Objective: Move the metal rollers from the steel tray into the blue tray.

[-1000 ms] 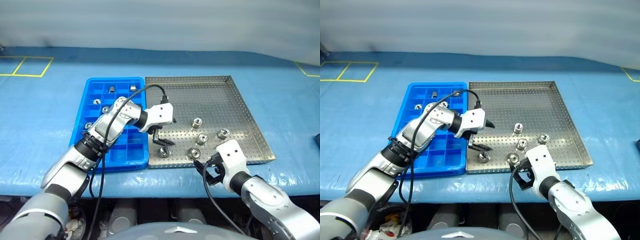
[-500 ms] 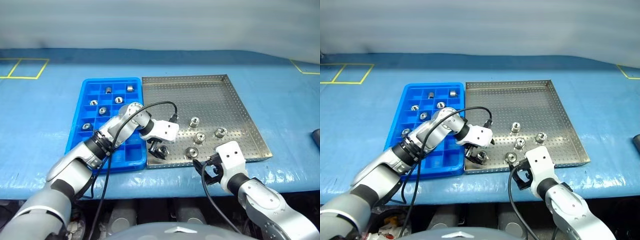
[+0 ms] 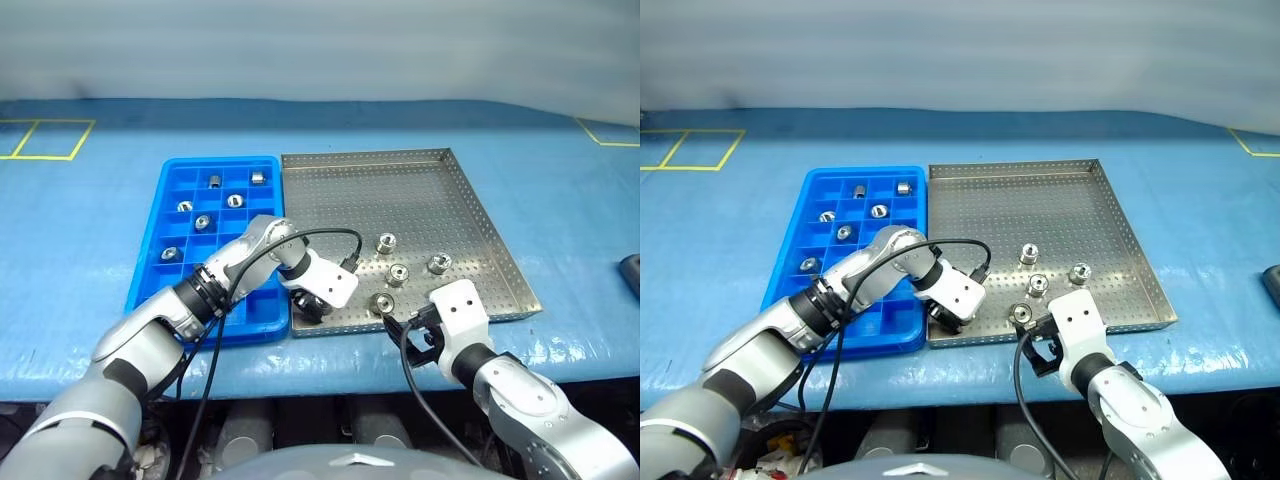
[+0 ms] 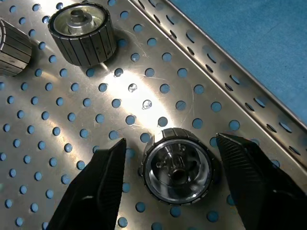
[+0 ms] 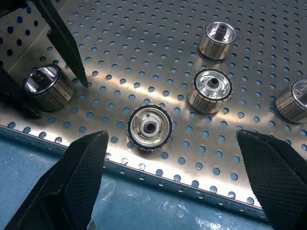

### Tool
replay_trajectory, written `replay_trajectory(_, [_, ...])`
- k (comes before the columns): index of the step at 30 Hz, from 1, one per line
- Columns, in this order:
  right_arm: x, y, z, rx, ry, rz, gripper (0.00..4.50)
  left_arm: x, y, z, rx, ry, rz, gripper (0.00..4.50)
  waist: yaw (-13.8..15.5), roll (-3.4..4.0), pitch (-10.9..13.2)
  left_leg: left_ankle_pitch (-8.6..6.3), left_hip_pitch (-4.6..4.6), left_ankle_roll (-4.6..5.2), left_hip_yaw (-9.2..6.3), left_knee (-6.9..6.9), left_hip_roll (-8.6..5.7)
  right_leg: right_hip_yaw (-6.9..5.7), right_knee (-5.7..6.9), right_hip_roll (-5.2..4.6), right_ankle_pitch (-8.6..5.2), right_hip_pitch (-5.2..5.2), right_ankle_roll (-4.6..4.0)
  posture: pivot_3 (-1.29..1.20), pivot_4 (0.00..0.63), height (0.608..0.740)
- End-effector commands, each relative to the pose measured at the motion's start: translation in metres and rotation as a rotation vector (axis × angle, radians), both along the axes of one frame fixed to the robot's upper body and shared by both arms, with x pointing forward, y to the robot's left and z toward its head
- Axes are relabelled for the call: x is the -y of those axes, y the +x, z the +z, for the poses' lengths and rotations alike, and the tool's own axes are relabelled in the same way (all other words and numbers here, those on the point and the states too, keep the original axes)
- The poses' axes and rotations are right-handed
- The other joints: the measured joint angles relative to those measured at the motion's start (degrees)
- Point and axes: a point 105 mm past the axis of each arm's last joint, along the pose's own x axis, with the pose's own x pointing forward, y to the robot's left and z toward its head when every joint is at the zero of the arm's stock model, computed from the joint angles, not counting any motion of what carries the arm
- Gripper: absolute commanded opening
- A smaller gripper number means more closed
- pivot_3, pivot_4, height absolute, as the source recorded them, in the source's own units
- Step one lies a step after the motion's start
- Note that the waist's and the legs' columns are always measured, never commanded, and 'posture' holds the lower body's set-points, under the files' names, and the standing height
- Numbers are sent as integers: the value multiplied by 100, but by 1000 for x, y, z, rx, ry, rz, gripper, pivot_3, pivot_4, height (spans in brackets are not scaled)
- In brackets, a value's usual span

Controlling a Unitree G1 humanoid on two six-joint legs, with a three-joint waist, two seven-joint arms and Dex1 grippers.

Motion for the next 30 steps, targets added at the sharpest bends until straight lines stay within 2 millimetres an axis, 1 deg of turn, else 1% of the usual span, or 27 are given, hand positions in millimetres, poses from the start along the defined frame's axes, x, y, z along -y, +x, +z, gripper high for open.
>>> replay_trajectory(1, [-3, 1, 13, 55, 2, 14, 4500, 2, -6, 4, -4, -20, -16, 1680, 1, 0, 0, 0, 0, 0, -1, -1, 0, 0, 0, 1, 0, 0, 0, -33, 150, 740])
replay_trajectory(4, [-3, 2, 13, 55, 0, 22, 4500, 7, -10, 14, -32, -89, -1, 1688, 5, 0, 0, 0, 0, 0, -2, -2, -1, -1, 1, 5, 0, -1, 0, -25, 150, 740])
replay_trajectory(7, [-4, 4, 14, 56, -2, 32, 4500, 11, -3, 26, -21, -167, 66, 1688, 28, 0, 1, 0, -2, 0, -3, 1, 1, -1, 2, 4, 0, -1, 0, -17, 150, 740])
replay_trajectory(10, [-6, 5, 15, 58, -3, 48, 4500, 17, 2, 52, -70, -330, 178, 1688, 51, -1, 1, 0, -3, 0, -3, 7, 1, -1, 2, 2, 2, 1, 3, 2, 150, 740])
replay_trajectory(13, [-8, 7, 16, 58, -6, 69, 4500, 17, 17, 83, -93, -537, 353, 1688, 70, 0, 1, 0, -4, 0, -3, 7, 1, -1, 1, 0, 3, 1, 5, 14, 150, 740])
replay_trajectory(14, [-10, 9, 16, 60, -6, 81, 4500, 12, 26, 96, -87, -635, 448, 1688, 78, -1, 1, 0, -4, 0, -4, 7, 0, -2, 0, 0, 3, 2, 6, 20, 150, 740])
replay_trajectory(15, [-11, 10, 17, 61, -6, 89, 4500, 8, 32, 104, -83, -697, 512, 1688, 71, 0, 1, 0, -4, 0, -5, 6, -1, -3, 0, 1, 3, 2, 6, 30, 150, 740])
replay_trajectory(16, [-13, 12, 18, 63, -6, 104, 4500, 0, 40, 113, -64, -790, 603, 1688, 61, 0, 0, 0, -2, 0, -4, 5, 0, -1, 1, 1, 4, 2, 8, 30, 150, 740])
replay_trajectory(17, [-15, 13, 18, 64, -6, 113, 4500, -7, 45, 119, -52, -848, 664, 1688, 62, 0, 0, 1, 0, 0, -4, 3, 1, 0, 0, 4, 5, 2, 9, 46, 150, 740])
replay_trajectory(19, [-17, 15, 19, 66, -7, 133, 4500, -21, 52, 123, -3, -913, 773, 1688, 75, 0, 0, 1, 2, 0, -5, 3, -1, -2, 3, 7, 5, 3, 10, 55, 150, 740])
replay_trajectory(22, [-26, 22, 22, 79, -17, 191, 4500, -61, 66, 124, 148, -1022, 1014, 1688, 90, 0, 1, 1, 10, -1, -6, 1, -6, -3, 5, 11, 6, 8, 10, 90, 150, 740])
replay_trajectory(23, [-27, 23, 23, 82, -20, 203, 4500, -68, 67, 125, 172, -1049, 1059, 1688, 99, -1, 1, 2, 11, -1, -6, 2, -6, -2, 5, 10, 6, 9, 10, 104, 150, 740])
replay_trajectory(25, [-34, 27, 24, 90, -28, 254, 4500, -89, 56, 119, 214, -1059, 1137, 1688, 137, -3, 2, 2, 8, -1, -7, 3, -6, -2, 4, 7, 9, 10, 14, 130, 150, 740])
replay_trajectory(27, [-40, 30, 25, 91, -33, 296, 4500, -103, 44, 111, 235, -1031, 1172, 1688, 155, -4, 3, 1, 9, -1, 0, -3, -3, 5, 0, 3, 10, 8, 15, 144, 150, 740])
replay_trajectory(30, [-48, 34, 26, 92, -35, 348, 4500, -116, 25, 100, 233, -968, 1208, 1688, 282, -7, 4, 1, 7, -1, -4, -6, -5, 1, -2, -1, 8, 7, 12, 200, 150, 740])
